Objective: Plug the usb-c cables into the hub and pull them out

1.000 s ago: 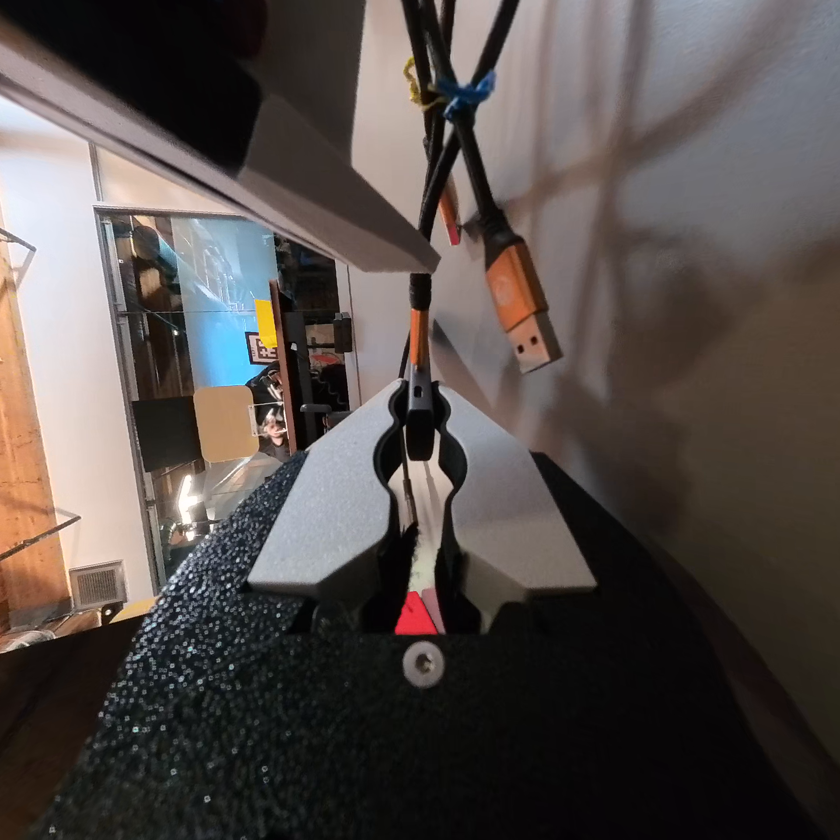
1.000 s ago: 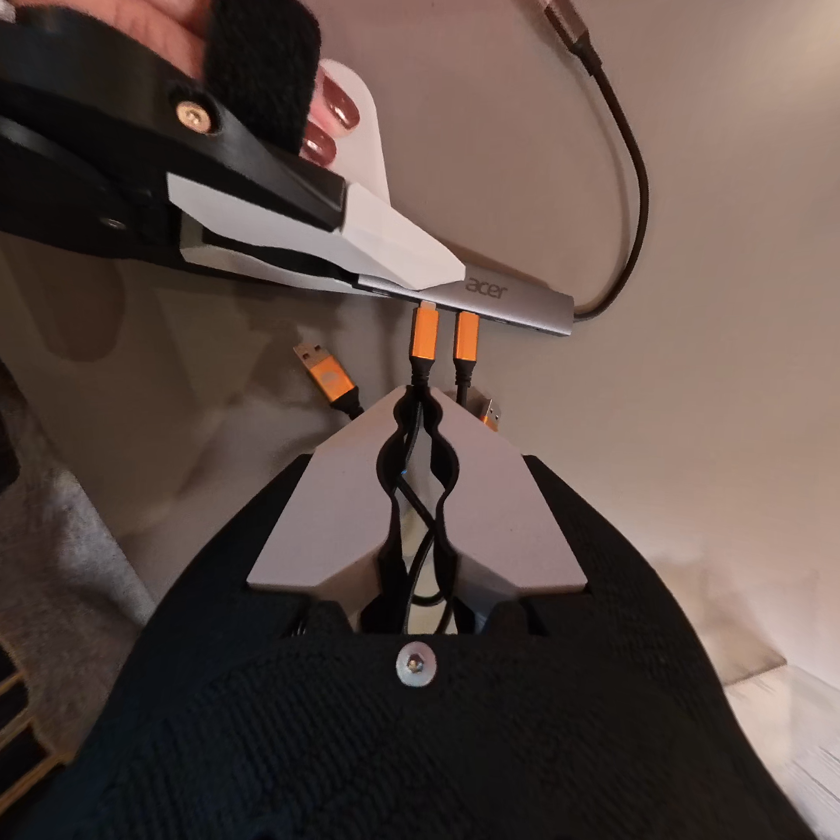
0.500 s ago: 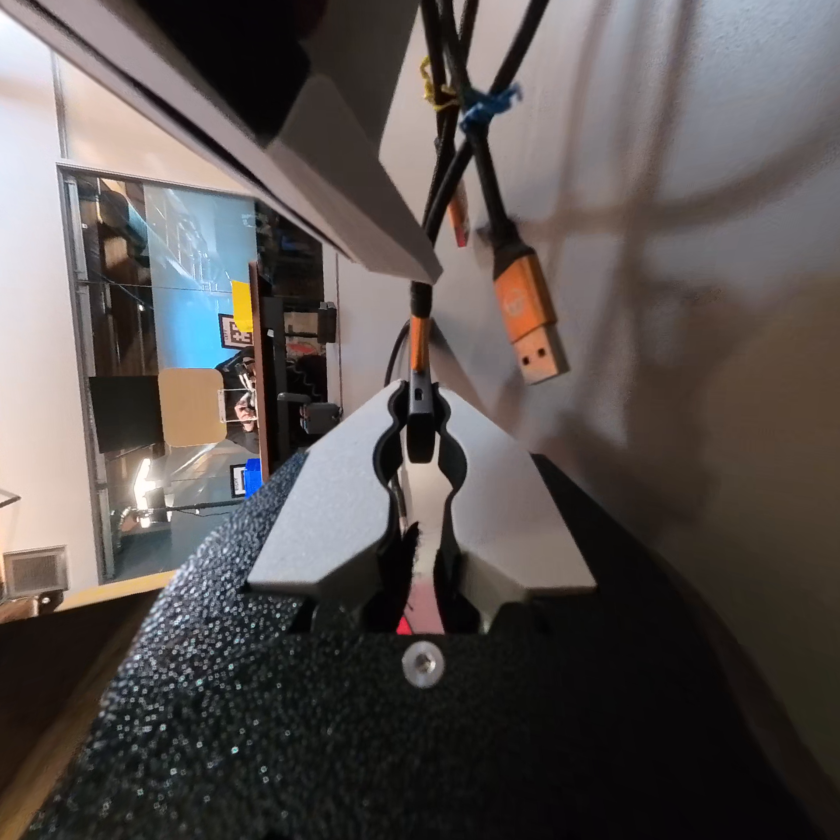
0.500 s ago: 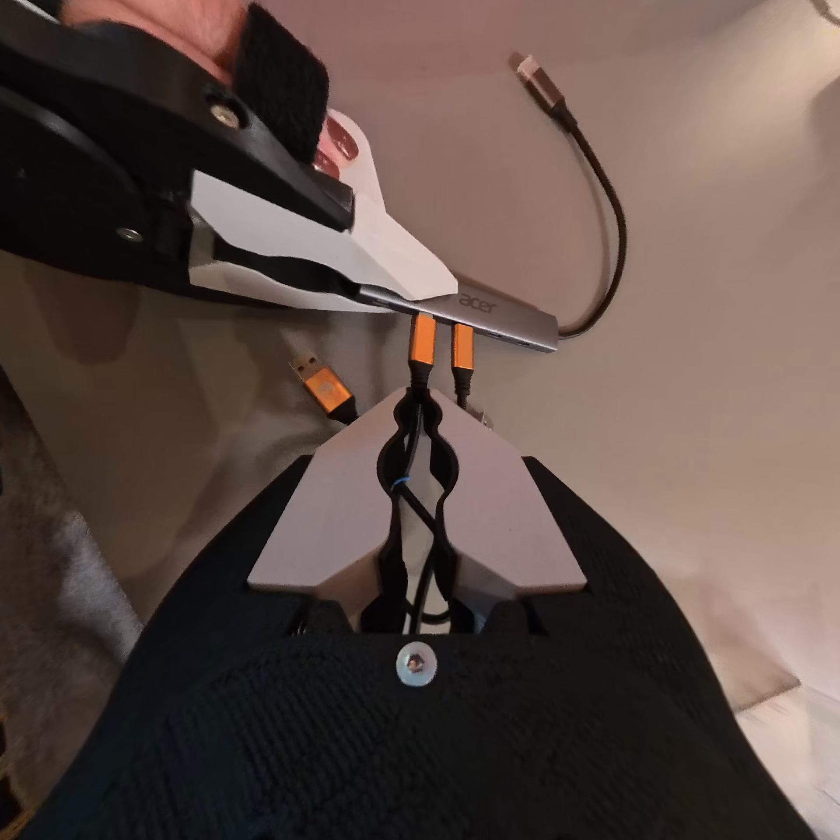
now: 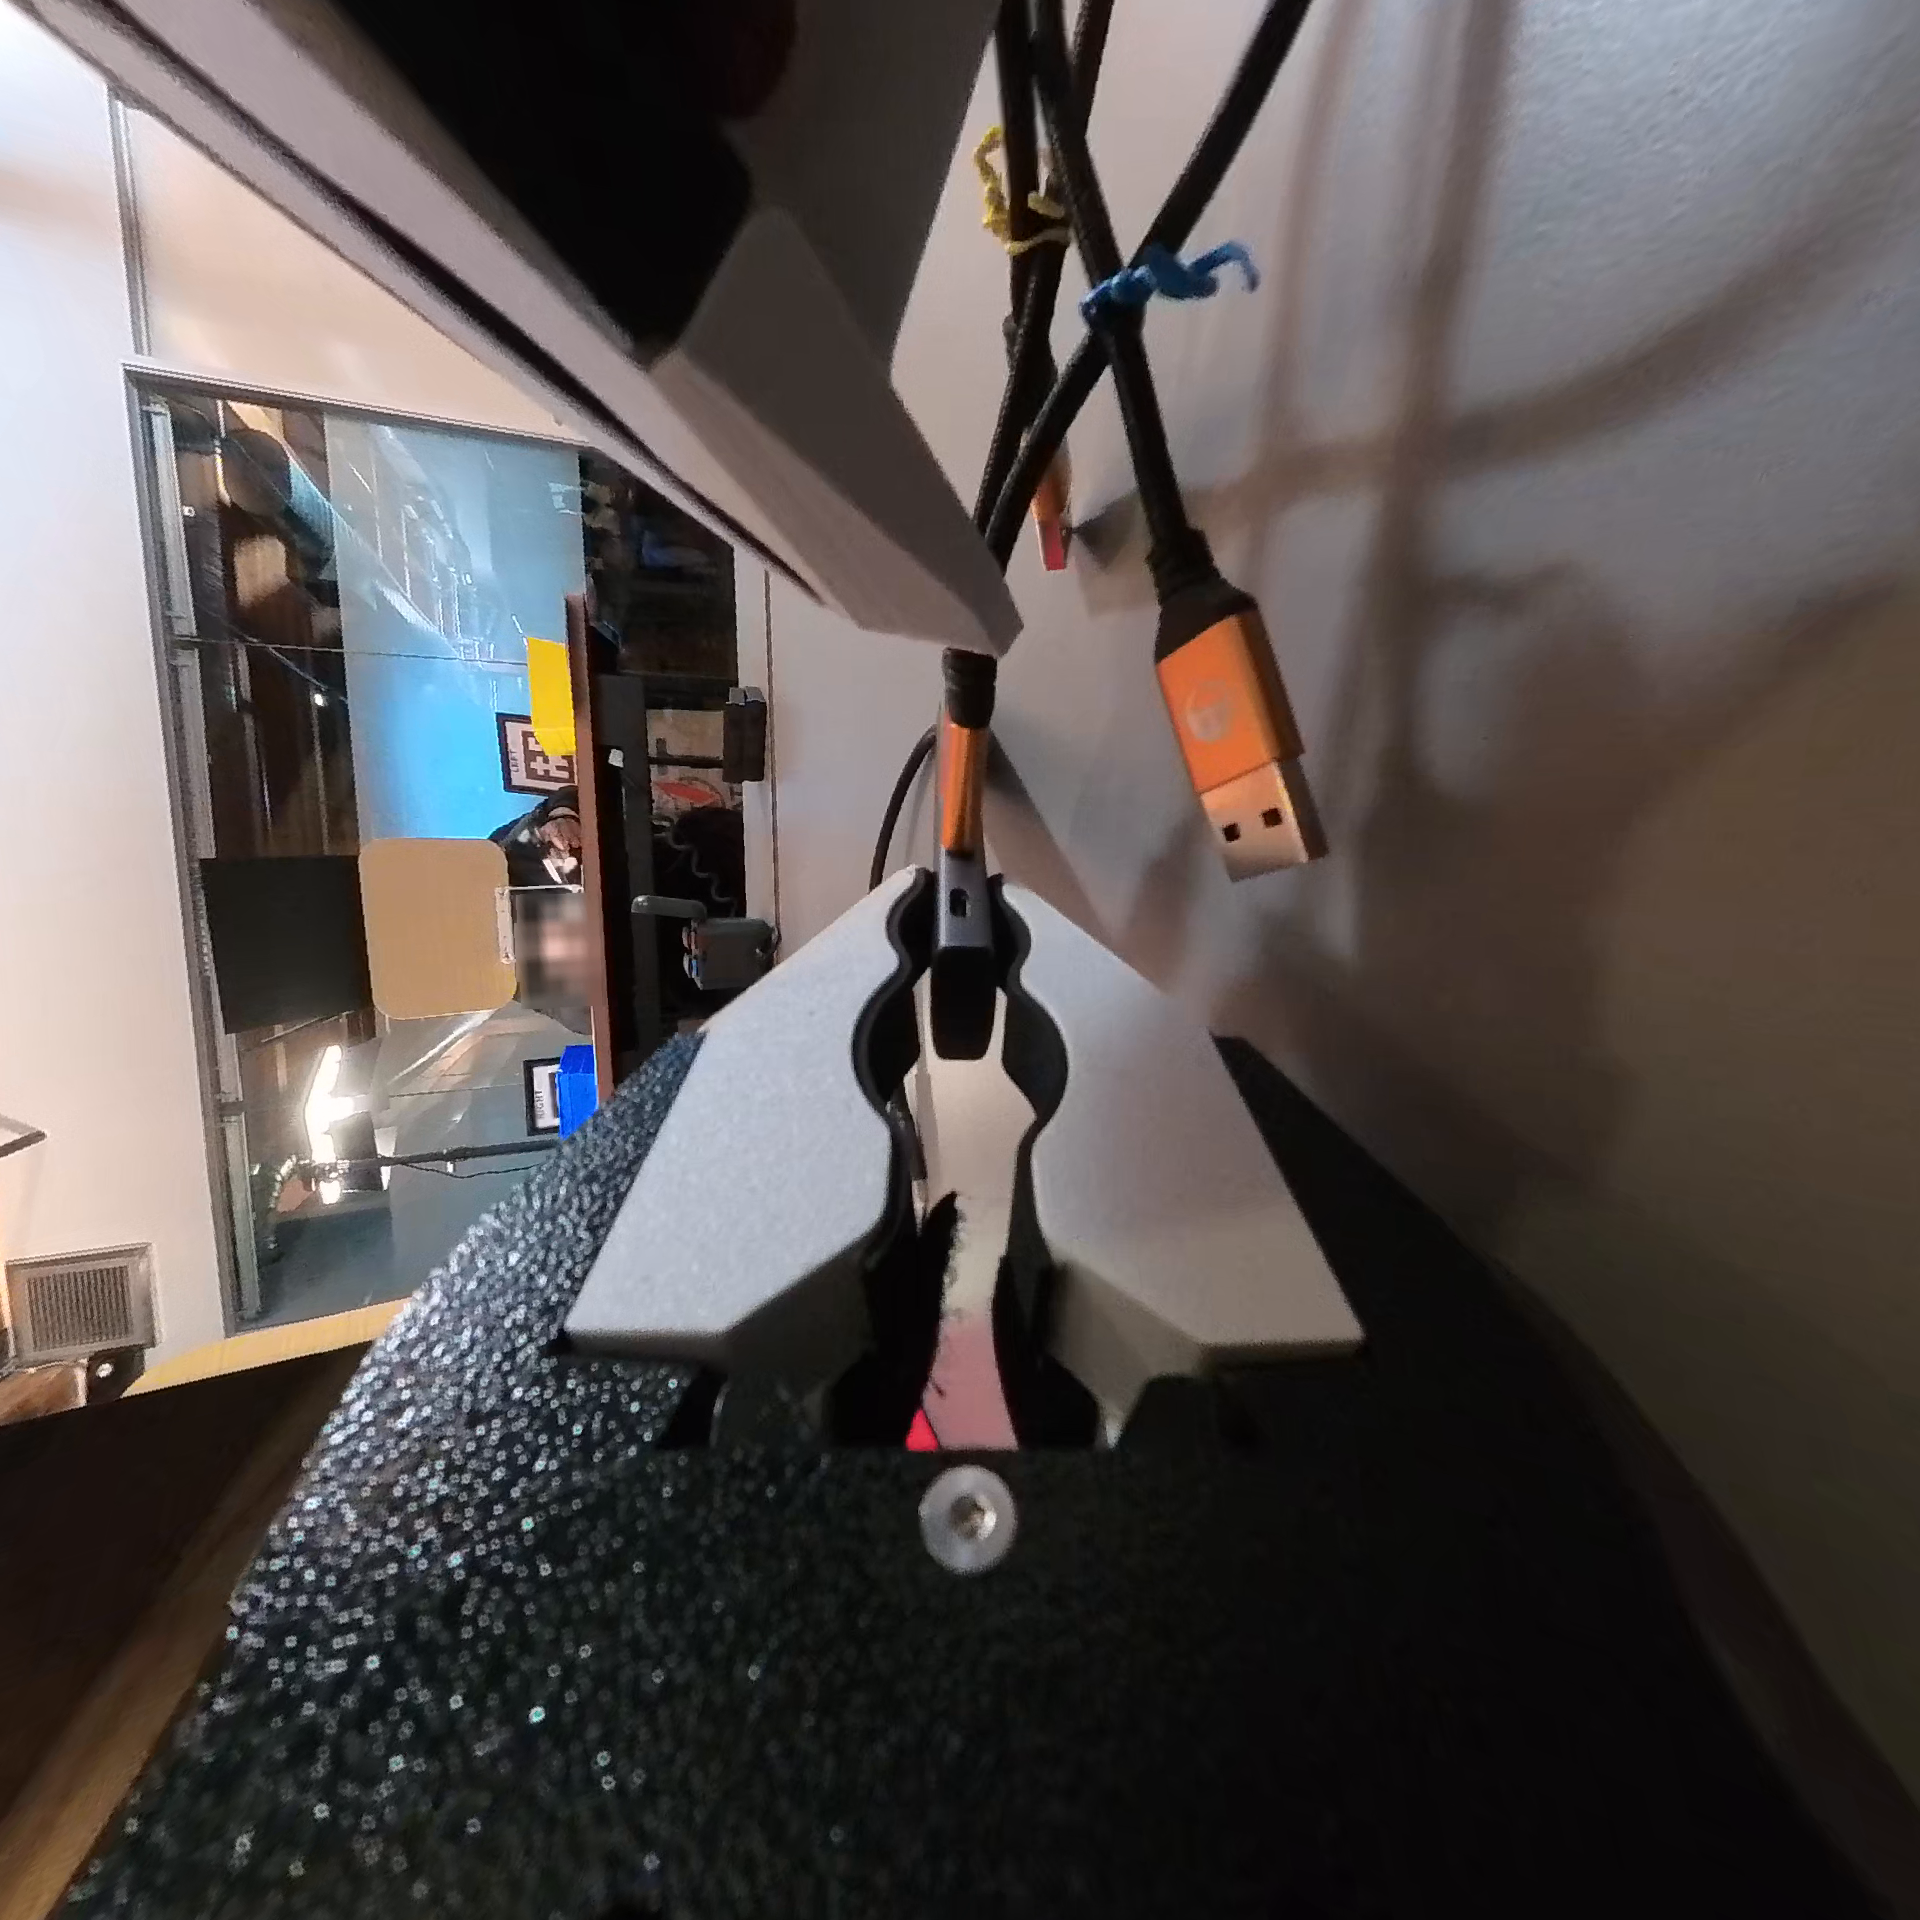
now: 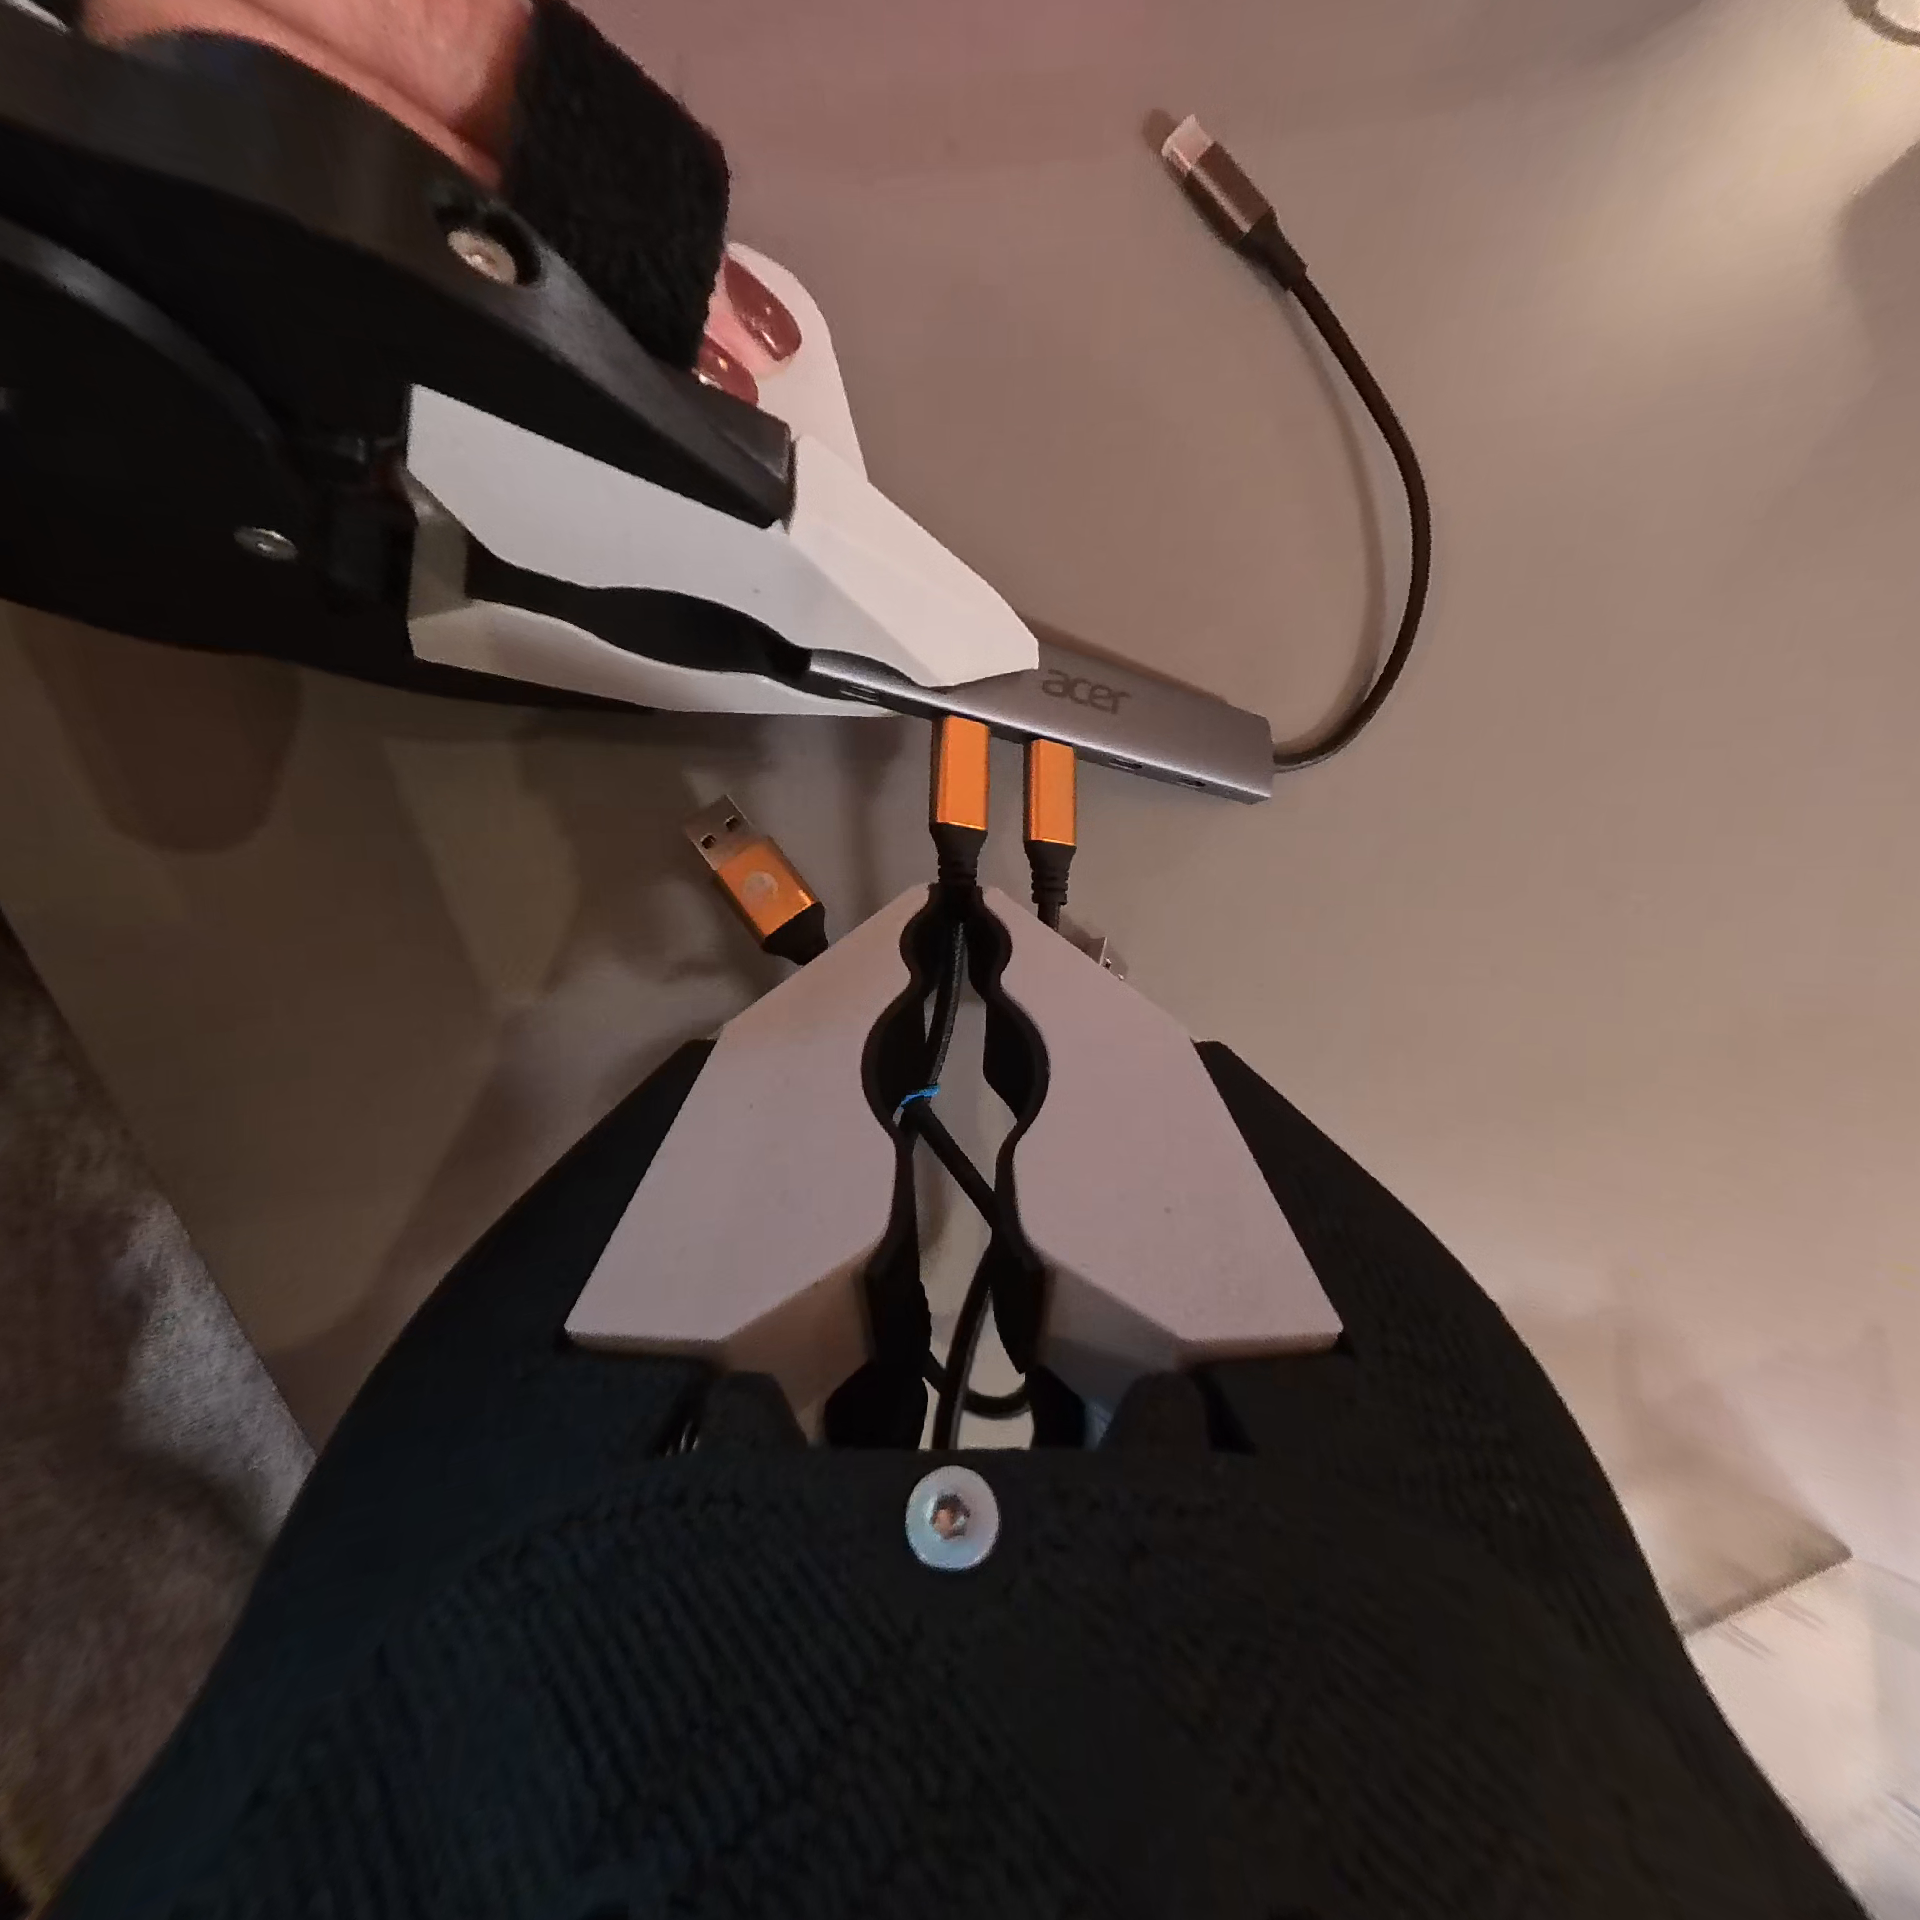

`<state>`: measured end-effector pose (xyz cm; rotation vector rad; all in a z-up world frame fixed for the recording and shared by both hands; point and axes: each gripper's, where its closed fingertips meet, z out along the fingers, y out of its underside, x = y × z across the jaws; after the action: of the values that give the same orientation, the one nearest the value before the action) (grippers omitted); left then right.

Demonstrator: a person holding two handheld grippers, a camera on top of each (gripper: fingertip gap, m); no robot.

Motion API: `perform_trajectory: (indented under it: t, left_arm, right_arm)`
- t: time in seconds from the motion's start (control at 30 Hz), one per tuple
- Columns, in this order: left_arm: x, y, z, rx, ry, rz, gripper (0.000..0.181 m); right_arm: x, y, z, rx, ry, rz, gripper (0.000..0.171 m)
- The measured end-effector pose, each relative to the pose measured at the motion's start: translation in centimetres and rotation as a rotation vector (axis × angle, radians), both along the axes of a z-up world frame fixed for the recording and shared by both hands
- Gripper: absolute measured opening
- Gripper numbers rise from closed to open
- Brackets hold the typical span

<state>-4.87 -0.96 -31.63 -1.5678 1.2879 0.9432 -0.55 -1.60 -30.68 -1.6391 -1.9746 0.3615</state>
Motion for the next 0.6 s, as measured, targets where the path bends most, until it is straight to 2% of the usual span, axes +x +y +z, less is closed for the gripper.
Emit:
perform_trajectory:
  t: [0.13, 0.2, 0.27, 0.4, 0.5, 0.6]
  left_arm:
    - [-0.3, 0.1, 0.2, -0.012, -0.077, -0.004, 0.007]
    - [-0.4, 0.2, 0.4, -0.023, -0.133, 0.005, 0.007]
    - [-0.4, 0.2, 0.3, -0.021, -0.138, 0.005, 0.008]
    - [-0.1, 0.2, 0.5, -0.023, -0.197, -0.013, 0.008]
    - [0.2, 0.0, 1.1, -0.029, -0.293, -0.027, 0.008]
    - [0.1, -0.1, 1.3, -0.008, -0.282, -0.042, 0.008]
  right_arm:
    - [-0.4, 0.2, 1.1, 0.019, 0.081, -0.020, 0.002]
    - [-1.0, 0.3, 2.5, 0.076, 0.174, 0.017, 0.030]
    - [-1.6, 0.0, 3.7, 0.171, 0.242, 0.100, 0.043]
    - [-1.7, 0.5, 2.7, 0.481, 0.120, 0.276, 0.038]
    - [-2.1, 0.7, 1.3, 0.587, 0.056, 0.345, 0.034]
    - [-2.8, 0.4, 1.4, 0.638, 0.093, 0.373, 0.023]
